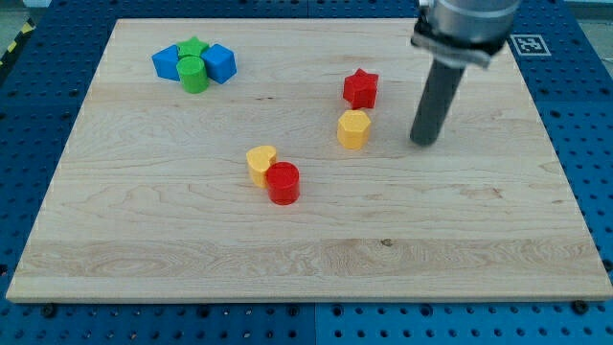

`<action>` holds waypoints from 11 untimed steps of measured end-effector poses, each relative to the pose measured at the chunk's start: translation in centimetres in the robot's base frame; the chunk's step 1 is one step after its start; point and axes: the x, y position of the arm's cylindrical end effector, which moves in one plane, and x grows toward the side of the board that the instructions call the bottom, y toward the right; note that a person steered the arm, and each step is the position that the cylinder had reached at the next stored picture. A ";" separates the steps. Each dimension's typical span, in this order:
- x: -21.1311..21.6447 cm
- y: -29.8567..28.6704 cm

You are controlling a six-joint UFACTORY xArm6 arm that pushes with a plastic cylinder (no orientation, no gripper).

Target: Slide the yellow hexagon closer to the yellow heart

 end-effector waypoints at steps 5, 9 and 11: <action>1.9 -5.0; 1.7 -11.9; -0.5 -12.3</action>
